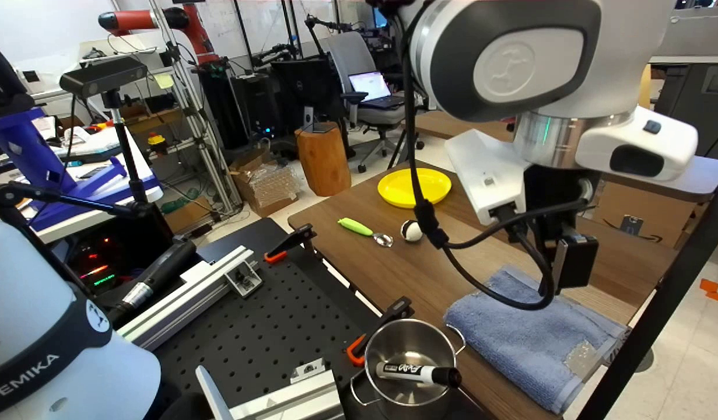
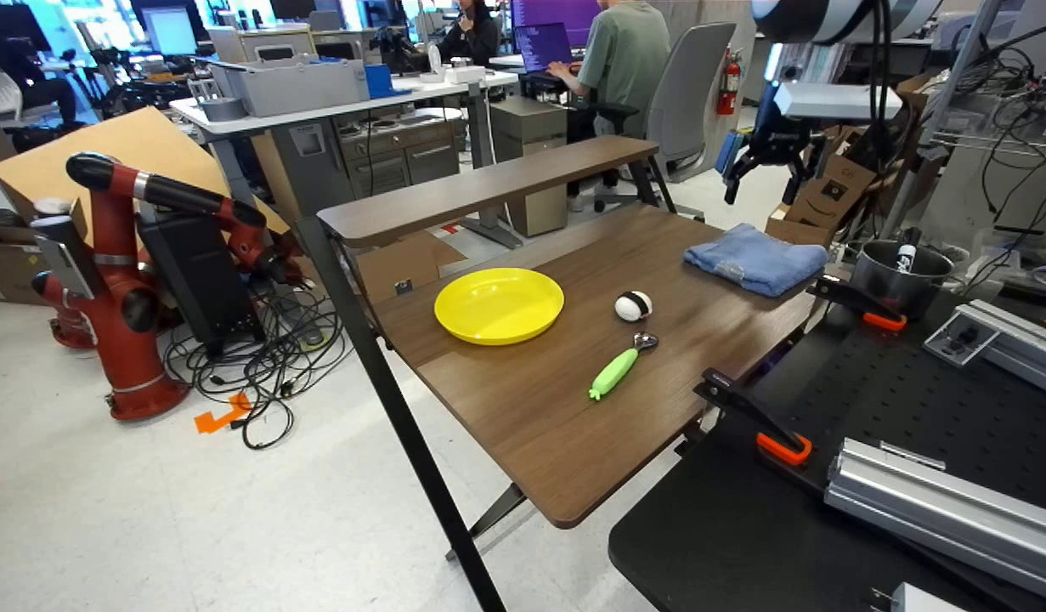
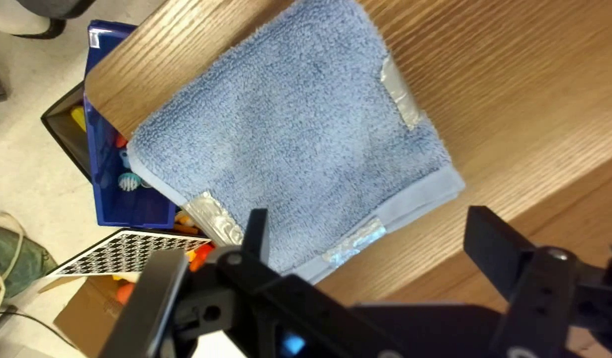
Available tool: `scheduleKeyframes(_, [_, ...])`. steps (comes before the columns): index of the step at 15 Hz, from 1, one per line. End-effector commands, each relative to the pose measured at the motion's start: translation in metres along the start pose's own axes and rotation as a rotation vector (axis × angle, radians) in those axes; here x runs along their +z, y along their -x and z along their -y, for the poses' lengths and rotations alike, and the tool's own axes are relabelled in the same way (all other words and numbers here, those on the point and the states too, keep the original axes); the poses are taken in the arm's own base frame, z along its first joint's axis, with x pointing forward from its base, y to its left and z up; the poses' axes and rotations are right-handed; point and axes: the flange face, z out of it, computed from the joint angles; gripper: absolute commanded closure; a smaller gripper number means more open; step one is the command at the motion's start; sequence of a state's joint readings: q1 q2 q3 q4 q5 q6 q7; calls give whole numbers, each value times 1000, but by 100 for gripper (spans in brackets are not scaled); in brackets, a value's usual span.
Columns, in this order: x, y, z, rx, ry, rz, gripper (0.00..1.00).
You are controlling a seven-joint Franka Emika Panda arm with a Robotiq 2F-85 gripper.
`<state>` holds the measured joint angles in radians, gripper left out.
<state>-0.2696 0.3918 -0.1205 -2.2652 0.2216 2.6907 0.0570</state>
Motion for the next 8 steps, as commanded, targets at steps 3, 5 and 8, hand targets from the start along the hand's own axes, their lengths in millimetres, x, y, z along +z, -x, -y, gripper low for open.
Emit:
scheduleKeyframes(3, [-34,10,1,-16,-26,12,0])
scheduleKeyframes(5, [-44,17,0,-19,-33,14,0])
scheduleKeyframes(8, [-42,20,0,-20,-32,20,0])
